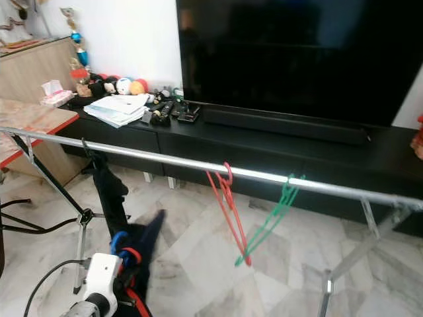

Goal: Hang hanger

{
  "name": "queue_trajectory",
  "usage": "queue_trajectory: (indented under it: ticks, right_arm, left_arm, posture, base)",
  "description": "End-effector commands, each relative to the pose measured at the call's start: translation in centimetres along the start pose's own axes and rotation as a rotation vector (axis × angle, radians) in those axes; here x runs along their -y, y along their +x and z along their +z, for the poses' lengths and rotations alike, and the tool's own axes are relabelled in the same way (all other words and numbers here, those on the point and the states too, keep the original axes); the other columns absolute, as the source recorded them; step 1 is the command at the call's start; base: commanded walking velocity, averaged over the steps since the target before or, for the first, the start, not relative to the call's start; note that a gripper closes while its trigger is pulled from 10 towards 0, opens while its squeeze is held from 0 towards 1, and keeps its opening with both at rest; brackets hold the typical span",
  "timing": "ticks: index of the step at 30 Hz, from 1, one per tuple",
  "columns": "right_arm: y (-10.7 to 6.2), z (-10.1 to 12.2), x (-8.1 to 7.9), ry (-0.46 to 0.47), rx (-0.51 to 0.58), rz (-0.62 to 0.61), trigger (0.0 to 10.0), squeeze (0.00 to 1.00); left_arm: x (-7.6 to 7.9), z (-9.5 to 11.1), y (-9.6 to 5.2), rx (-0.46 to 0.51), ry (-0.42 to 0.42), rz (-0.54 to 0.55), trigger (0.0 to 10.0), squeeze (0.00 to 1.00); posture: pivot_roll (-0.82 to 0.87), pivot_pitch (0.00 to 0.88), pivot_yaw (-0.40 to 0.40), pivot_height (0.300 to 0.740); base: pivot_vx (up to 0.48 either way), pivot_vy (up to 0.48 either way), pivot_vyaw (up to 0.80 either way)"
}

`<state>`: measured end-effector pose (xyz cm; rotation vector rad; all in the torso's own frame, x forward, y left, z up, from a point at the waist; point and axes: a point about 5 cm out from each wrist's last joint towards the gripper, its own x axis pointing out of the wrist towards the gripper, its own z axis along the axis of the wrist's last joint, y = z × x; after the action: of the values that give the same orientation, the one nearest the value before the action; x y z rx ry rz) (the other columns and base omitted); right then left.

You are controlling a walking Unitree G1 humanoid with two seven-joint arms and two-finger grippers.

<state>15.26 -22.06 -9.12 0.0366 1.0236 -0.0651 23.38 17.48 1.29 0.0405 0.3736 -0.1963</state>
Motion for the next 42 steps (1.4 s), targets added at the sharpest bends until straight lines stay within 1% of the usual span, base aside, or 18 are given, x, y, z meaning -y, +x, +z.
queue_trajectory:
  ticks: [1,2,4,9,11,12,13,14,15,17,18,20,22,25,27,42]
  right_arm:
    - [0.1,0.0,-0.7,-0.006,0.002,0.022,10.0,0.0]
    - [0.1,0.0,-0.8,-0.009,0.002,0.024,10.0,0.0]
    - [0.1,0.0,-0.8,-0.012,0.002,0.024,10.0,0.0]
    - [0.1,0.0,-0.7,-0.021,0.002,0.025,10.0,0.0]
    - [0.1,0.1,-0.7,-0.023,0.003,0.023,10.0,0.0]
    - [0.1,0.1,-0.7,-0.026,0.003,0.022,10.0,0.0]
    - [0.1,0.1,-0.7,-0.026,0.003,0.022,10.0,0.0]
    - [0.1,0.1,-0.7,-0.029,0.004,0.021,10.0,0.0]
    - [0.1,0.1,-0.7,-0.029,0.004,0.02,10.0,0.0]
    - [0.1,0.2,-0.7,-0.031,0.005,0.02,10.0,0.0]
    - [0.1,0.2,-0.7,-0.033,0.006,0.018,10.0,0.0]
    - [0.1,0.2,-0.7,-0.034,0.006,0.018,10.0,0.0]
    - [0.1,0.3,-0.7,-0.036,0.008,0.015,10.0,0.0]
    - [0.2,0.3,-0.7,-0.041,0.009,0.012,10.0,0.0]
    - [0.2,0.3,-0.7,-0.043,0.009,0.012,10.0,0.0]
    - [0.2,0.3,-0.7,-0.043,0.009,0.012,10.0,0.0]
  left_arm:
    - [-0.6,0.5,-0.2,0.023,0.043,0.017,10.0,0.0]
    - [-0.9,0.7,-0.1,0.026,0.026,0.042,10.0,0.0]
    - [-1.1,0.8,-0.1,0.031,0.031,0.055,10.0,0.0]
    - [-1.1,1.2,0.0,0.047,0.028,0.06,10.0,0.0]
    - [-0.9,1.4,0.1,0.052,0.043,0.037,10.0,0.0]
    - [-0.5,1.6,0.2,0.052,0.099,-0.015,10.0,0.0]
    - [-0.5,1.6,0.2,0.052,0.099,-0.015,10.0,0.0]
    - [-0.2,1.8,0.2,0.052,0.149,-0.068,10.0,0.0]
    - [-0.3,2.0,0.2,0.055,0.172,-0.08,10.0,0.0]
    - [-0.6,2.6,0.4,0.07,0.201,-0.079,10.0,0.0]
    - [-1.2,3.5,0.8,0.096,0.213,-0.059,10.0,0.0]
    - [-1.5,4.2,1.0,0.114,0.222,-0.055,10.0,0.0]
    - [-1.5,4.8,1.2,0.128,0.223,-0.086,10.0,0.0]
    - [-0.9,6.0,2.2,0.14,0.306,-0.188,10.0,0.0]
    - [-0.9,6.2,2.4,0.143,0.314,-0.195,10.0,0.0]
    - [-0.9,6.2,2.4,0.143,0.314,-0.195,10.0,0.0]
  posture:
    - [0.05,0.016,0.007,0.74]
    - [0.05,0.019,0.008,0.74]
    - [0.05,0.019,0.008,0.74]
    - [0.05,0.02,0.007,0.74]
    - [0.05,0.021,0.006,0.74]
    - [0.05,0.021,0.006,0.74]
    - [0.05,0.021,0.006,0.74]
    - [0.05,0.021,0.006,0.74]
    - [0.05,0.023,0.003,0.74]
    - [0.05,0.023,0.003,0.74]
    - [0.06,0.022,0.002,0.74]
    - [0.06,0.022,0.002,0.74]
    - [0.06,0.023,0.0,0.74]
    - [0.06,0.024,-0.001,0.74]
    - [0.06,0.024,-0.001,0.74]
    - [0.06,0.024,-0.001,0.74]
  base:
    - [0.285,0.0,0.0]
    - [0.0,0.0,0.0]
    - [0.0,0.0,0.0]
    - [0.0,0.0,0.0]
    - [0.0,0.0,0.0]
    - [0.0,0.0,0.0]
    - [0.0,0.0,0.0]
    - [0.0,0.0,0.0]
    - [0.0,0.0,0.0]
    - [0.0,0.0,0.0]
    - [0.0,0.0,0.0]
    - [0.0,0.0,0.0]
    - [0.0,0.0,0.0]
    - [0.0,0.0,0.0]
    - [0.0,0.0,0.0]
    - [0.0,0.0,0.0]
